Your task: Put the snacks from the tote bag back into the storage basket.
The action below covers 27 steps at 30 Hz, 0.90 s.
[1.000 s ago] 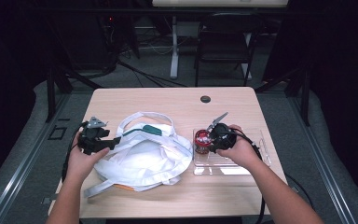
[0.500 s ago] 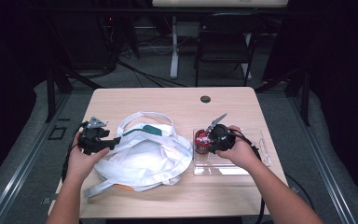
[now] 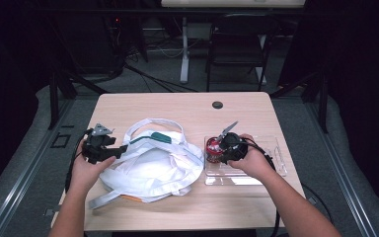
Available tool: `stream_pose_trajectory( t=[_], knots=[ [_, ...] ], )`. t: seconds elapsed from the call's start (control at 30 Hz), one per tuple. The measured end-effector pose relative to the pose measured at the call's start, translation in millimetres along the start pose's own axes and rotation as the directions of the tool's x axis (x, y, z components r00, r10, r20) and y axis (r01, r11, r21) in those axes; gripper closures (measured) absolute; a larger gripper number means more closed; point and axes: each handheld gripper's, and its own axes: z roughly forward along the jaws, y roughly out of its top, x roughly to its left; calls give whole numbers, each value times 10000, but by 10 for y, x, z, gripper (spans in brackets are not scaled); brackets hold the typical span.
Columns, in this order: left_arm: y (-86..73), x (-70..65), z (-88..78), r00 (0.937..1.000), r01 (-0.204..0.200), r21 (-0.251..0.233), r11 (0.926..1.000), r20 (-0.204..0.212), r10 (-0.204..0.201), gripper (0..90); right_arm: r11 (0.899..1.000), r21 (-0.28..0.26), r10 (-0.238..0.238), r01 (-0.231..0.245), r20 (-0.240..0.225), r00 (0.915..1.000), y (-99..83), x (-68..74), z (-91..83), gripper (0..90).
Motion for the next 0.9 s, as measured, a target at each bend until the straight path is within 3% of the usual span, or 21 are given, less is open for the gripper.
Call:
stream_pose_trajectory(
  t=[0.47,0.6,0.83,0.9],
  knots=[
    [-2,-3,7,10000,22,-6,10000,-18,-22,436,9995,132,-286,288,-143,9995,12,30,-21,722],
    [-3,1,5,10000,-20,4,10000,-13,20,436,9993,-200,-312,307,-246,9992,31,86,-12,722],
    [-6,0,-12,10000,28,-38,10000,-26,-28,436,9990,-152,-434,430,-275,9987,69,151,-22,710],
    [-5,-4,-14,10000,37,-80,10000,-6,-37,436,9986,-433,-313,300,-296,9991,66,184,-48,710]
  ],
)
